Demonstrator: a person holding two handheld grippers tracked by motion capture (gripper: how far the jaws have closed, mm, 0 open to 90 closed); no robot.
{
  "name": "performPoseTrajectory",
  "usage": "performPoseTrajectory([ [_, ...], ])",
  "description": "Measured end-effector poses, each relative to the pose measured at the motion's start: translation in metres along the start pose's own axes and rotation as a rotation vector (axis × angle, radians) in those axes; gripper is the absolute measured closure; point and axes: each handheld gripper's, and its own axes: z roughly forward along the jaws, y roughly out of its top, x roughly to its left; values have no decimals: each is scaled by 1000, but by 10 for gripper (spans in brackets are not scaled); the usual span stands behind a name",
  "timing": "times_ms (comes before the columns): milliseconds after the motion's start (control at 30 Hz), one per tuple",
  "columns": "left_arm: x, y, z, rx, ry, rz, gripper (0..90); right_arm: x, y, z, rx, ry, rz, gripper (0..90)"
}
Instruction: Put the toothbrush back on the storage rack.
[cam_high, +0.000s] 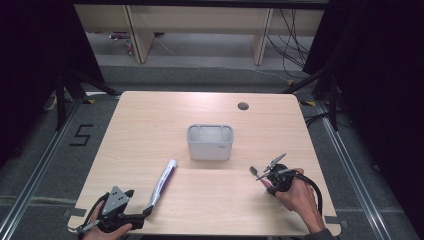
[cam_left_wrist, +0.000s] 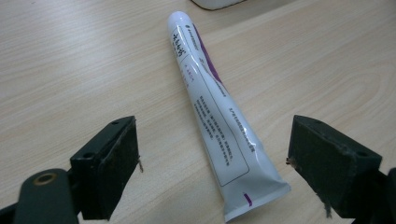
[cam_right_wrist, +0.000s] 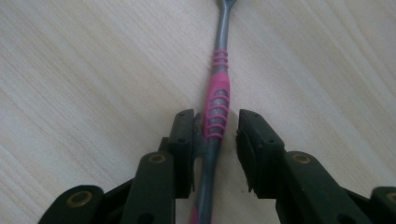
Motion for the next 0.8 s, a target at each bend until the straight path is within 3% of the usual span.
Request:
performPoseTrajectory([
  [67, 0, 0, 0, -2, -1, -2, 159, 4, 2, -2, 38, -8, 56, 692],
  [100, 0, 0, 0, 2, -2, 2, 159, -1, 3, 0, 22, -5, -11, 700],
  [367, 0, 0, 0, -2, -3, 0, 159, -4, 8, 1, 57, 29, -24, 770],
  [400, 0, 0, 0, 0, -3, -1, 159, -4, 9, 1, 71, 33, -6, 772],
  [500, 0, 0, 0, -2, -4, -3, 159, -7, 11, 1, 93, 45, -27, 780],
  [733, 0, 0, 0, -1, -4, -1, 159, -9, 15, 2, 116, 48, -42, 792],
  [800, 0, 0, 0, -1, -5, -2, 159, -8, 16, 3, 136, 25, -30, 793],
])
